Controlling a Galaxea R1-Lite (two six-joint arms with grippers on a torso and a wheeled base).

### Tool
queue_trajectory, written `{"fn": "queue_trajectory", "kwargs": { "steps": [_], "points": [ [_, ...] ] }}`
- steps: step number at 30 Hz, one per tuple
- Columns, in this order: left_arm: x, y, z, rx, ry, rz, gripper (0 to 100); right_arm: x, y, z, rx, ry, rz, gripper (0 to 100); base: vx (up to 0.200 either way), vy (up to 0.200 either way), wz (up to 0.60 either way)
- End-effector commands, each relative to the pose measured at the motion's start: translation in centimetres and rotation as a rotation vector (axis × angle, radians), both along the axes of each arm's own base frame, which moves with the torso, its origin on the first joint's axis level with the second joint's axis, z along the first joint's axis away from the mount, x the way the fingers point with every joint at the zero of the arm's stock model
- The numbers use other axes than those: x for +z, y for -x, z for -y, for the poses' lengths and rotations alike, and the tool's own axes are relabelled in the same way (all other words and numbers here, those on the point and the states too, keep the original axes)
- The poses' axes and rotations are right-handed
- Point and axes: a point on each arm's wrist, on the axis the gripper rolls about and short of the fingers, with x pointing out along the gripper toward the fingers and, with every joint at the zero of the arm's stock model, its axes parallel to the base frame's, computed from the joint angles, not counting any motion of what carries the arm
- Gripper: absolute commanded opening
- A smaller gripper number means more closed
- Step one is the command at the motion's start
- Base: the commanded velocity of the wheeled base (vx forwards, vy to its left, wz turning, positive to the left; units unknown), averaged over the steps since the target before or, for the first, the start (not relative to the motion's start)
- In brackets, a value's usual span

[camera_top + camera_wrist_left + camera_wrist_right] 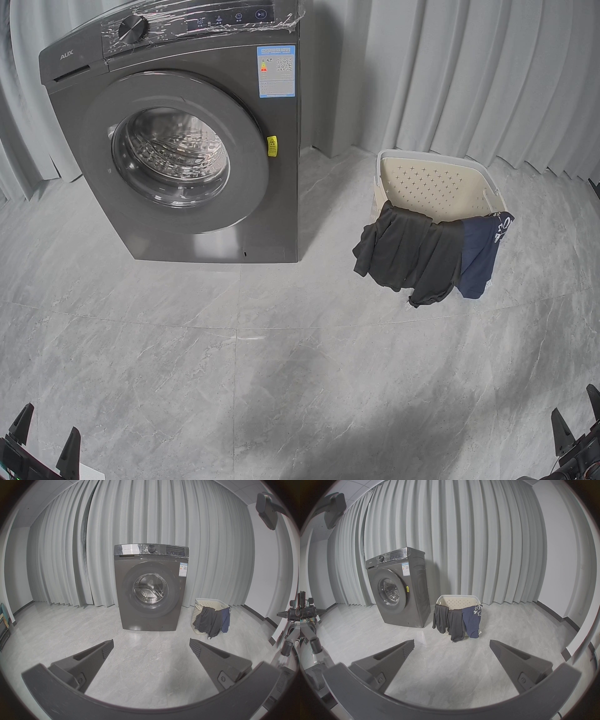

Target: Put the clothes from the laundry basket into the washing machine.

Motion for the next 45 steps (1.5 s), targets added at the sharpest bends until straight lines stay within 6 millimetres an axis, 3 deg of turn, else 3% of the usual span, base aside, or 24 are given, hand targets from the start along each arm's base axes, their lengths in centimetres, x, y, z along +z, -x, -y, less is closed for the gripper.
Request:
{"fn": "queue_trajectory", "kwargs": {
  "steps": [1,10,25,45],
  "points": [
    [-0.53,0.0,0.0,0.0,0.0,-0.001,100,-0.51,-0.07,0.0,0.001,-0.002,-0.011,100,0.0,0.0,0.0],
    [-0.53,0.0,0.0,0.002,0.012,-0.001,100,-0.51,-0.06,0.0,0.001,0.0,-0.009,100,0.0,0.0,0.0],
    [-0.53,0.0,-0.02,0.008,0.02,-0.001,100,-0.51,-0.06,0.0,0.001,0.0,-0.009,100,0.2,0.0,0.0],
    [-0.53,0.0,-0.02,0.009,0.021,-0.001,100,-0.51,-0.07,0.0,-0.004,-0.001,-0.011,100,0.0,-0.02,0.09]
  ]
}}
